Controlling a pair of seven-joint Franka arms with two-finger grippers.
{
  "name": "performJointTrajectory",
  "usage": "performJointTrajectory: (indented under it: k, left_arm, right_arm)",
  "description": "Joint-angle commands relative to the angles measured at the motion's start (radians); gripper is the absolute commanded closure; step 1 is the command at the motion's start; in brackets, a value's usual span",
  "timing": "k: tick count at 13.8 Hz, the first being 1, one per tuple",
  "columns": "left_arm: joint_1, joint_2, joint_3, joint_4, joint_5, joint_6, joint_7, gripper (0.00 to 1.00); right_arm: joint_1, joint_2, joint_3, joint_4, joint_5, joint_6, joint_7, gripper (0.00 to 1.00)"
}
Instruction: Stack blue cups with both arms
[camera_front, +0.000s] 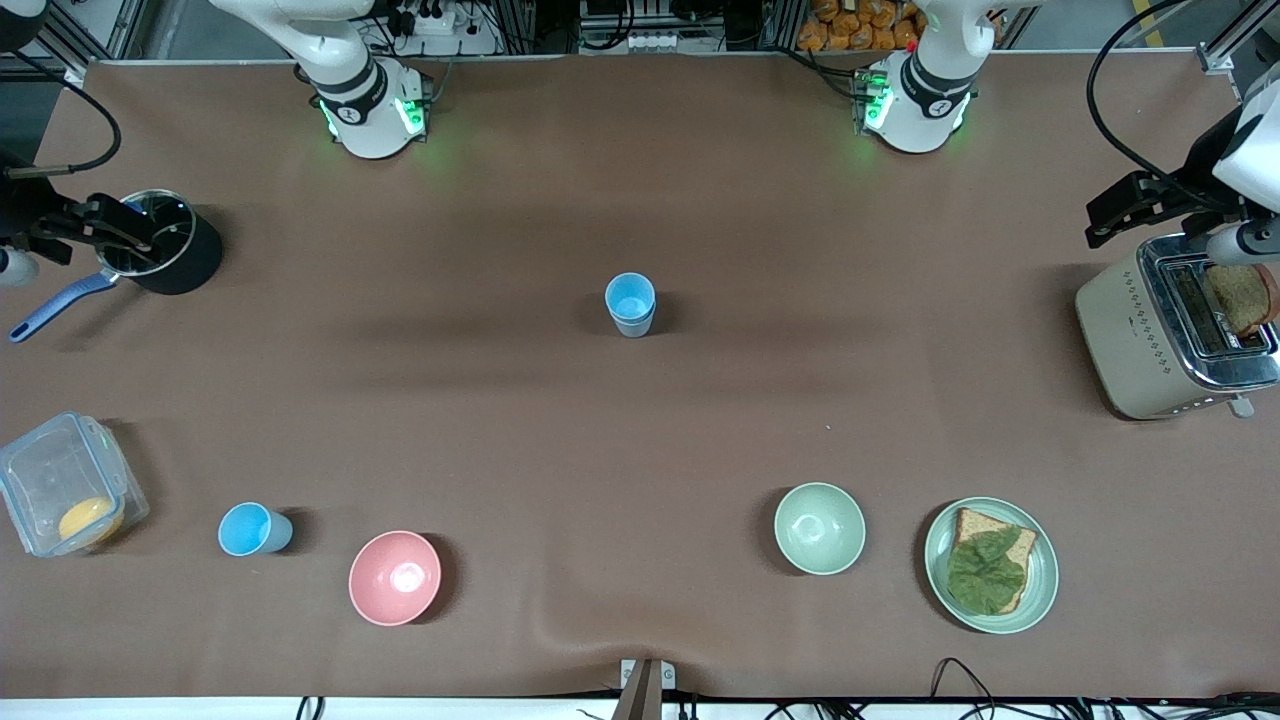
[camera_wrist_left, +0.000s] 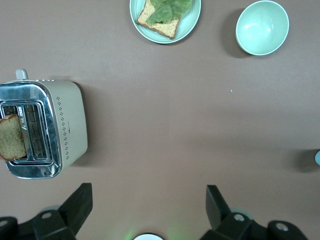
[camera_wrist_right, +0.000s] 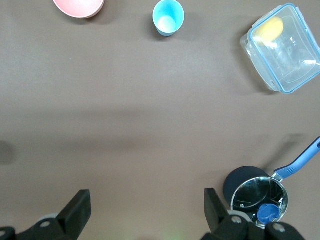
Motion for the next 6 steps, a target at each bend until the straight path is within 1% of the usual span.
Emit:
performJointTrajectory:
  k: [1,3,5,6]
  left_arm:
    - [0.005,0.000,-0.001,0.015,-0.017,-0.017,0.024,0.00]
    - [0.010,0.000,0.000,0.019,-0.017,-0.018,0.025,0.00]
    - [0.013,0.001,0.003,0.019,-0.028,-0.018,0.024,0.00]
    - [0.013,0.001,0.006,0.019,-0.052,-0.018,0.024,0.00]
  right_arm:
    - [0.011,0.002,-0.023,0.013,0.018,-0.016,0.016,0.00]
    - [0.012,0.002,-0.029,0.018,0.051,-0.035,0.063,0.00]
    - [0.012,0.002,-0.029,0.021,0.053,-0.040,0.074,0.00]
    - [0.012,0.003,-0.029,0.026,0.053,-0.043,0.074,0.00]
